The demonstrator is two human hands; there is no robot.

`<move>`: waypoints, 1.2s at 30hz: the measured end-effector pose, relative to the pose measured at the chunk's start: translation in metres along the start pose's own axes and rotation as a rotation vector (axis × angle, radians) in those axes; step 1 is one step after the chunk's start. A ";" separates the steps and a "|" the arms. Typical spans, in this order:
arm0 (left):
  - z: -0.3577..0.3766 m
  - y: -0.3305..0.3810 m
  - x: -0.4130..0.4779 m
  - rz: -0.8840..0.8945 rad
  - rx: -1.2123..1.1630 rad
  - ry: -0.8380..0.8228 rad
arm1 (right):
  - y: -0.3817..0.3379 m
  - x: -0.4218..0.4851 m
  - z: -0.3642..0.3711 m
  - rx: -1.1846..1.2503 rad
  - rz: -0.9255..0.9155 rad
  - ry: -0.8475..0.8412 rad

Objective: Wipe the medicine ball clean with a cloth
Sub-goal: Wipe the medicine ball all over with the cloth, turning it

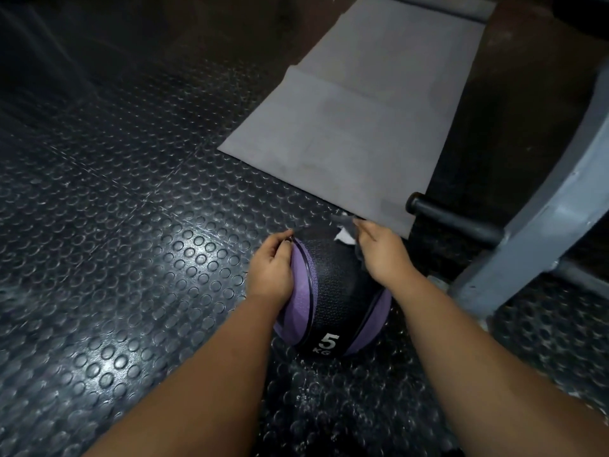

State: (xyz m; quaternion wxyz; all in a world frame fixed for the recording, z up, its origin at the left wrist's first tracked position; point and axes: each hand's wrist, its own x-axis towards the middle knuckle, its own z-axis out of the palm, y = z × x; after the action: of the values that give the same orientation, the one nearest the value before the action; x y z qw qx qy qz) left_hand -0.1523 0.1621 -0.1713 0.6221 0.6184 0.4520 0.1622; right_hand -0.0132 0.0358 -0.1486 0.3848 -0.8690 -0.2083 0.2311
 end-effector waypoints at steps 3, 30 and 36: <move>-0.002 -0.002 0.001 -0.020 -0.058 0.031 | 0.048 -0.005 -0.010 0.107 0.322 -0.027; -0.022 -0.015 0.006 -0.219 -0.168 0.239 | 0.056 -0.090 0.043 0.543 0.443 0.682; -0.012 -0.009 0.007 -0.206 -0.116 0.245 | -0.028 -0.035 0.014 0.186 -0.216 0.189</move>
State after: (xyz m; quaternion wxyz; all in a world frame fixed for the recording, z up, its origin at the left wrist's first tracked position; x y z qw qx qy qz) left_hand -0.1612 0.1731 -0.1797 0.6104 0.5075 0.5751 0.1975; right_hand -0.0547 0.0420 -0.1268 0.5040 -0.8201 -0.2411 0.1238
